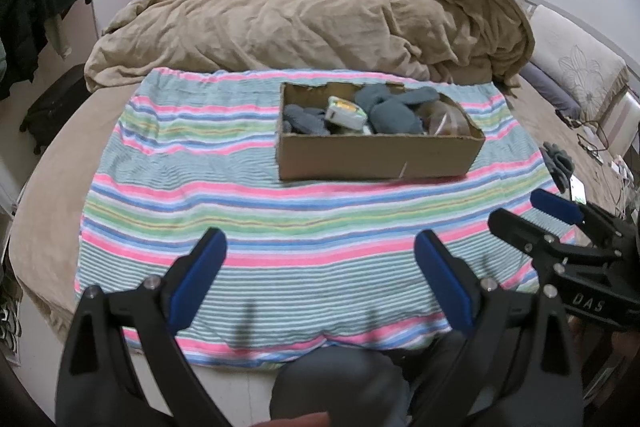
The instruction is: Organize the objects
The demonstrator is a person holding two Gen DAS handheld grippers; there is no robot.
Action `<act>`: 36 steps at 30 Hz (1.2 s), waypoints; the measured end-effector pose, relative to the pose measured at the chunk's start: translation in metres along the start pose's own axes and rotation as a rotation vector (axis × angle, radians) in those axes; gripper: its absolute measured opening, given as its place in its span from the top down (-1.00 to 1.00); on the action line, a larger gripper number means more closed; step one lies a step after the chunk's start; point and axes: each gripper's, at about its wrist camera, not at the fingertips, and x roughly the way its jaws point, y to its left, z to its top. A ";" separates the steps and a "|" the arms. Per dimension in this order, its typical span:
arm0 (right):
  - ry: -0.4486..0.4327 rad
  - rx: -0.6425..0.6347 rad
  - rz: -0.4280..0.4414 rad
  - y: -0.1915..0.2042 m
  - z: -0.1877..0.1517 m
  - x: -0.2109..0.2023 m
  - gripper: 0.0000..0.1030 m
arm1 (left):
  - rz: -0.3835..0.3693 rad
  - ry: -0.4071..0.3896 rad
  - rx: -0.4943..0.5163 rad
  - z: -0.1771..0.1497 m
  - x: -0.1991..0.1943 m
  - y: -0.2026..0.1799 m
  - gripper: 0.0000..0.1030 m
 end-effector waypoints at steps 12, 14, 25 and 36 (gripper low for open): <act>-0.001 0.000 -0.003 -0.001 0.000 0.001 -0.63 | -0.001 -0.005 -0.010 0.000 -0.001 0.003 -0.86; -0.001 0.002 -0.004 -0.001 0.000 0.001 -0.63 | -0.001 -0.003 -0.008 0.001 0.000 0.003 -0.86; -0.003 0.000 -0.014 -0.001 0.005 0.000 -0.63 | -0.019 0.007 -0.033 0.001 0.001 0.005 -0.86; -0.011 -0.003 -0.020 0.000 0.006 -0.004 -0.63 | -0.013 -0.005 -0.030 0.000 -0.006 0.007 -0.86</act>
